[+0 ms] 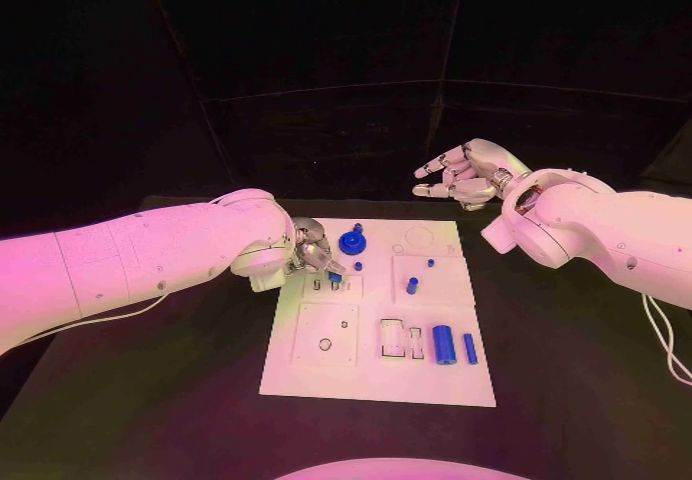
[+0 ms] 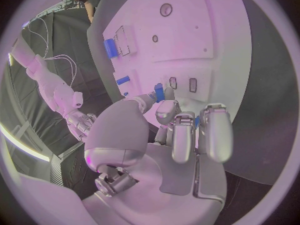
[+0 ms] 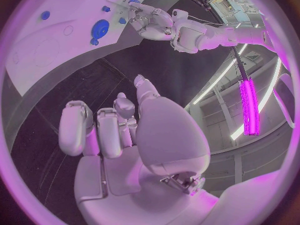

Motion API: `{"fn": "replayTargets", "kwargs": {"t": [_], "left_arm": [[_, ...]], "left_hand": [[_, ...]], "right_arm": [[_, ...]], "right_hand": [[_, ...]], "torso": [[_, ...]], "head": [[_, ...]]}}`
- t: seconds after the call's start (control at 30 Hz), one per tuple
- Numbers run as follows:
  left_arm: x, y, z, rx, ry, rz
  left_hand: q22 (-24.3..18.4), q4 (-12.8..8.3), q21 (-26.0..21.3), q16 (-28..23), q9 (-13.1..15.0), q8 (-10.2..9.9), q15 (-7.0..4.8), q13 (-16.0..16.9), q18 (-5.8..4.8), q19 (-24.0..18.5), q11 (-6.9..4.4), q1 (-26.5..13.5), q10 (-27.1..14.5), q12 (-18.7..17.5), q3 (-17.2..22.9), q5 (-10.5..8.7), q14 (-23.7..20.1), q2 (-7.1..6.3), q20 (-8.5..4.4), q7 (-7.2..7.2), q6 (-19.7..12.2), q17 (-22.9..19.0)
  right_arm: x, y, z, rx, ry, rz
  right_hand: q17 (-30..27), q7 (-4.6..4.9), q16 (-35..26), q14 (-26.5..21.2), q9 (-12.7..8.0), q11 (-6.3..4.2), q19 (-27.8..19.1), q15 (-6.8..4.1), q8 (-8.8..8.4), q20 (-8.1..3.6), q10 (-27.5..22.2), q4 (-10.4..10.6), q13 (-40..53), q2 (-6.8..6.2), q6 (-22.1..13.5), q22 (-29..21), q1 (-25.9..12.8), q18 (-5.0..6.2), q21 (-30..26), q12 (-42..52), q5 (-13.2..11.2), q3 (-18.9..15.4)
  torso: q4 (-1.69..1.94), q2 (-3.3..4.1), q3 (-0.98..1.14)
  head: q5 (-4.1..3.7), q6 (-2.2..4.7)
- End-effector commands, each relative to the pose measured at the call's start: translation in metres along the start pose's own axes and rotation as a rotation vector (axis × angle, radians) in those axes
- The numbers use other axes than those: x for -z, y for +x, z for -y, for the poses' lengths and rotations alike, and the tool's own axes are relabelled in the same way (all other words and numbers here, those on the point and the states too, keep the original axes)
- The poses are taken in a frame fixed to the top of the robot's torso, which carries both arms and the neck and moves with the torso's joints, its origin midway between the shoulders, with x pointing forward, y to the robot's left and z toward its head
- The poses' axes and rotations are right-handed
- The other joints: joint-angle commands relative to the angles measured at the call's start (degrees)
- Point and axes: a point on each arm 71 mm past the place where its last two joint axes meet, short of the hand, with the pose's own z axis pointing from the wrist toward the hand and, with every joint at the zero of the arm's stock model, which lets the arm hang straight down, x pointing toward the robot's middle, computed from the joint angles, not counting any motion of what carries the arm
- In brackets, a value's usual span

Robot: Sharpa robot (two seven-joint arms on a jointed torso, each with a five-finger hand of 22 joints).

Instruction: Assemble the parts on the task board

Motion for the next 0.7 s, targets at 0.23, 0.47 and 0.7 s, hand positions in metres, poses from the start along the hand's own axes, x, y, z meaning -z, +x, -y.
{"fn": "replayTargets", "kwargs": {"t": [0.23, 0.47, 0.7], "left_arm": [[-0.002, 0.004, -0.009, 0.008, 0.041, 0.129], [-0.005, 0.010, -0.010, -0.017, 0.028, 0.121], [-0.006, 0.013, -0.009, -0.045, 0.014, 0.105]], "left_hand": [[0.10, -7.99, -0.23, 0.18, 0.28, 0.55, 0.09, -0.57, -0.53, 0.44, -0.07, -0.41, 0.17, -0.50, 8.16, 0.07, 6.06, -1.09, 0.31, -0.47, 0.16, 15.09], [0.18, -8.29, -0.20, 0.18, 0.35, 0.62, 0.04, -1.07, -0.54, 0.48, -0.13, -0.23, 0.00, -0.83, 8.34, 0.07, 6.06, -1.40, 0.27, -0.54, 0.19, 15.09], [0.22, -8.32, -0.18, 0.18, 0.36, 0.63, 0.03, -1.24, -0.55, 0.49, -0.14, -0.20, -0.07, -0.95, 8.39, 0.07, 6.06, -1.41, 0.26, -0.55, 0.22, 15.09]], "right_arm": [[0.000, -0.002, 0.000, 0.003, -0.002, -0.002], [0.001, -0.003, 0.001, 0.003, 0.003, -0.002], [0.001, -0.002, 0.001, 0.003, 0.005, -0.002]], "right_hand": [[3.97, -0.10, 0.06, 3.24, -0.03, -0.18, 0.46, -0.37, 0.43, 0.05, 0.01, -0.61, -0.18, -0.08, -0.41, -0.10, 0.88, 0.48, 0.10, -0.05, -0.11, -0.13], [3.96, -0.11, 0.03, 3.25, -0.02, -0.20, 0.50, -0.39, 0.47, 0.02, 0.04, -0.87, -0.25, -0.05, -0.43, -0.10, 1.24, 0.48, 0.08, -0.06, -0.66, -0.13], [3.95, -0.11, 0.02, 3.24, -0.02, -0.21, 0.50, -0.39, 0.49, 0.02, 0.04, -0.93, -0.28, -0.04, -0.43, -0.11, 1.32, 0.48, 0.07, -0.07, -0.78, -0.14]], "torso": [[-0.07, -0.03, -0.07], [-0.24, 0.06, -0.04], [-0.17, 0.06, -0.03]], "head": [[0.29, -0.20], [0.28, -0.14], [0.28, -0.32]]}}
